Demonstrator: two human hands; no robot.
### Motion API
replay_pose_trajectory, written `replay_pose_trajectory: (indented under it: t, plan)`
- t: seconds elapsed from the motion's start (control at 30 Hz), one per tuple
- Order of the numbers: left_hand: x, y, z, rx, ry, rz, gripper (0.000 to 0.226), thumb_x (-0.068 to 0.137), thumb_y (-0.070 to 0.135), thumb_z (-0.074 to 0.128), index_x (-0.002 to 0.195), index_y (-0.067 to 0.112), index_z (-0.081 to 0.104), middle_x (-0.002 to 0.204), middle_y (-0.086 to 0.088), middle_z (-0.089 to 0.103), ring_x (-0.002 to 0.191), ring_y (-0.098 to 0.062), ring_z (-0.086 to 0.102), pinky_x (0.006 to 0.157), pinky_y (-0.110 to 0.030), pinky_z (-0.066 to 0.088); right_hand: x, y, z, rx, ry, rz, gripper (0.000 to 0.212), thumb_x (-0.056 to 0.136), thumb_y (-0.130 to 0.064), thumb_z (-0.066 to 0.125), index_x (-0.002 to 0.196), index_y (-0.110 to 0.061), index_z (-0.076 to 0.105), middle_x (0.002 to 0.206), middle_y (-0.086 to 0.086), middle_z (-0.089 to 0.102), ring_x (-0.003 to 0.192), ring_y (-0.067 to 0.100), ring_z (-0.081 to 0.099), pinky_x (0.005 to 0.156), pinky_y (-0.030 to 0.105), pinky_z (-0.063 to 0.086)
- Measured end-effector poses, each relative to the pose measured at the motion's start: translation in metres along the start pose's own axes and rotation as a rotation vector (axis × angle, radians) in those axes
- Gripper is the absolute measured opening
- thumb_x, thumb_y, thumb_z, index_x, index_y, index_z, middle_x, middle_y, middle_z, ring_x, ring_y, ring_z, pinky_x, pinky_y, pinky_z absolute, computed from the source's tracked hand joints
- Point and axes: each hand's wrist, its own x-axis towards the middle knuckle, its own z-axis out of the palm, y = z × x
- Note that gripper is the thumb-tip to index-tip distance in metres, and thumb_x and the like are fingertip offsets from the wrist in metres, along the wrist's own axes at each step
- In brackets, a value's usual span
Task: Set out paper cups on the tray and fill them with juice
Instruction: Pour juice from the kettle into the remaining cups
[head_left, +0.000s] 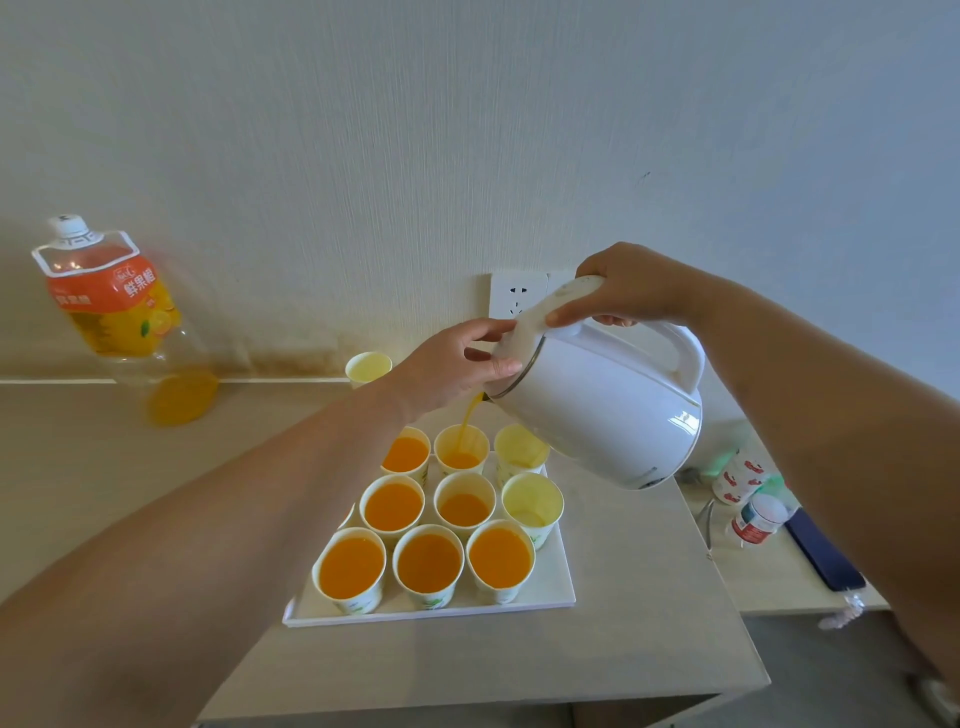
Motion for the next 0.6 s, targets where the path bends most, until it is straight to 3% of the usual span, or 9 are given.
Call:
replay_pose_trajectory:
  t: [0.43, 0.6]
  plan:
    - [-0.0039, 0.0047, -0.0010, -0.011, 0.007, 0.007, 0.050, 0.087, 0.030, 0.066, 0.135, 0.027, 0.051, 0.128, 0.009, 0.059, 0.111, -0.010, 0.059, 0.090, -0.020, 0.046, -0.0004, -0.0010, -0.0037, 0.002, -0.005, -0.016, 0.040, 0.072, -0.045, 0.076, 0.061, -0.015, 0.053, 0.050, 0.000, 0.052, 0.046, 0.013, 0.045, 0.057, 0.026, 0.037]
    - [-0.0040, 0.0062, -0.0007, -0.013, 0.007, 0.010, 0.051, 0.088, 0.030, 0.066, 0.136, 0.026, 0.050, 0.127, 0.008, 0.059, 0.112, -0.012, 0.059, 0.094, -0.026, 0.047, -0.0018, -0.0027, -0.0059, 0.000, -0.005, -0.011, 0.040, 0.072, -0.045, 0.076, 0.063, -0.014, 0.054, 0.053, 0.001, 0.054, 0.047, 0.013, 0.046, 0.056, 0.025, 0.037]
